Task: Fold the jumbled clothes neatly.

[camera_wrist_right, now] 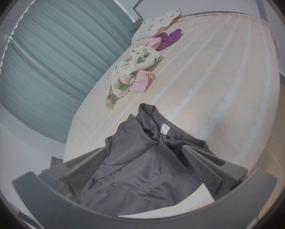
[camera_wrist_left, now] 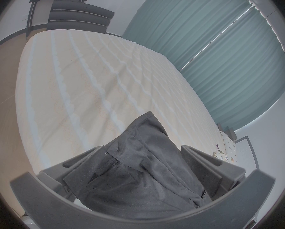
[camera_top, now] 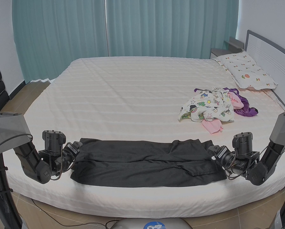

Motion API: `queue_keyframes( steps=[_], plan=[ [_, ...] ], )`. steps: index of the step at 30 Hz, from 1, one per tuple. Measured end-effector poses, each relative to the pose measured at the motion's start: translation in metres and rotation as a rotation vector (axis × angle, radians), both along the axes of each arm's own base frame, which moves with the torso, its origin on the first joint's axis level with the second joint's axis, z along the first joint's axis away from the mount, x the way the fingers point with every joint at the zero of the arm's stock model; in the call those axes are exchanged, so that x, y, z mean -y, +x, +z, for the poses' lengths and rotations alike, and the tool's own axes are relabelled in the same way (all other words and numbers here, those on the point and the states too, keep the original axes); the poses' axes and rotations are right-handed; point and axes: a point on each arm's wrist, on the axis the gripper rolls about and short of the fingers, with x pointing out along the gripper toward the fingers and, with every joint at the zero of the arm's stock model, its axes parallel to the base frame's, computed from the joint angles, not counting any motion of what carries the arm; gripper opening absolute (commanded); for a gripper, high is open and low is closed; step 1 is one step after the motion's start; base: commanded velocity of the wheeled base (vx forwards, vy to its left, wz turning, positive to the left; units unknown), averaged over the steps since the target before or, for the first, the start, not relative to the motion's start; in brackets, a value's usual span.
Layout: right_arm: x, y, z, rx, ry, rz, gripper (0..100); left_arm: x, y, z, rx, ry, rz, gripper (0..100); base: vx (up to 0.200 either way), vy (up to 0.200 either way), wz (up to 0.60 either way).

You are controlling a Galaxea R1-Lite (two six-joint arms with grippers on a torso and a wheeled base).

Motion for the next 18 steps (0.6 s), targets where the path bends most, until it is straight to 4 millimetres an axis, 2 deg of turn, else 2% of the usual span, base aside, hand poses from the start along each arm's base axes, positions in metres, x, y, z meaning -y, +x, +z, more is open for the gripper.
queue_keyframes(
  steps=[3,18],
  plan=[
    [-0.0001,0.0,0.0001,0.001,0.001,0.0,100,0.0001,0.0001,-0.0005,-0.001,-0.002,-0.001,100,0.0,0.2,0.0],
    [-0.0002,0.0003,0.0001,0.002,0.002,0.0,100,0.0,0.0004,-0.002,-0.004,-0.007,0.0,100,0.0,0.0,0.0]
  ],
)
